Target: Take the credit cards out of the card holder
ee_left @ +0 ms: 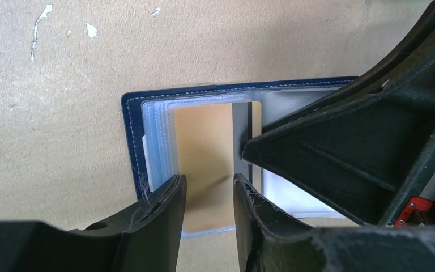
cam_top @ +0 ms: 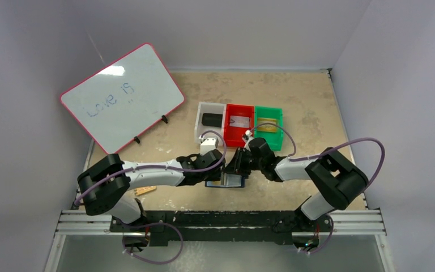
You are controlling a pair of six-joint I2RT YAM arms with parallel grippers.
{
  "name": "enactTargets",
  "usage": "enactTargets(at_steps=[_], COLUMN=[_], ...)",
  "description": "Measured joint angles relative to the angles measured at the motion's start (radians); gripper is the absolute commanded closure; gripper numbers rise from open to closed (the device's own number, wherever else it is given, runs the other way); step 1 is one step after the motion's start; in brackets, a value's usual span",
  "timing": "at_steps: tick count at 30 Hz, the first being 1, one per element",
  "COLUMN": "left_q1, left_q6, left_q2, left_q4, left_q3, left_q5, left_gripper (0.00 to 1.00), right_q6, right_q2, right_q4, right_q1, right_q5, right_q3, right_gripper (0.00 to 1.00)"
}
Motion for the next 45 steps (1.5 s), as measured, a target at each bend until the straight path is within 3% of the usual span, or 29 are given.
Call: enactTargets(at_steps=[7,14,16,19,21,31,36,45], left_q1=[0.0,0.0,0.0,0.001,0.001,0.001,0.001,0.001], left_q6=[0.0,0.004,0.005,0.008,0.008,0.0,-0.002,-0.027], left_q2=[-0.023,-0.023,-0.02,-0.019,-0.019,-0.018,-0.018,-0.019], left_q4=[0.029,0.027,0.028,0.026,0.025,0.016,0.017,0.013], left_q3=[-0.028,-0.033,-0.033,-0.033,-0.033,-0.032,-0.032,-0.033], left_q5=[0.005,0.005,0.004,0.005,0.005,-0.016,-0.019,-0.035], left_gripper=[0.61,0.76,0.79,0.8,0.81,0.81,0.81,0.85], right_q6=[0.07,0.133,0.141,0.149,0.153,0.154,0.166,0.162], right_q2=[0.027,0.053,0.053,0.053,0.052,0.005,0.004,-0.026], right_q4=[0.155,0.249,0.25,0.25,0.248,0.191,0.237,0.195], right_q1=[-0.003,-0.007,-0.007,-0.007,-0.008,-0.008,-0.008,-0.008], right_q5=[-0.047,-0.072,-0.075,-0.075,-0.074,-0.072,-0.111,-0.1], right_q3=[-0.071,-0.109,-0.11,-0.11,-0.11,-0.11,-0.12,-0.12], right_gripper=[0.79,0.81,0.81,0.9,0.91,0.81,0.93,0.96])
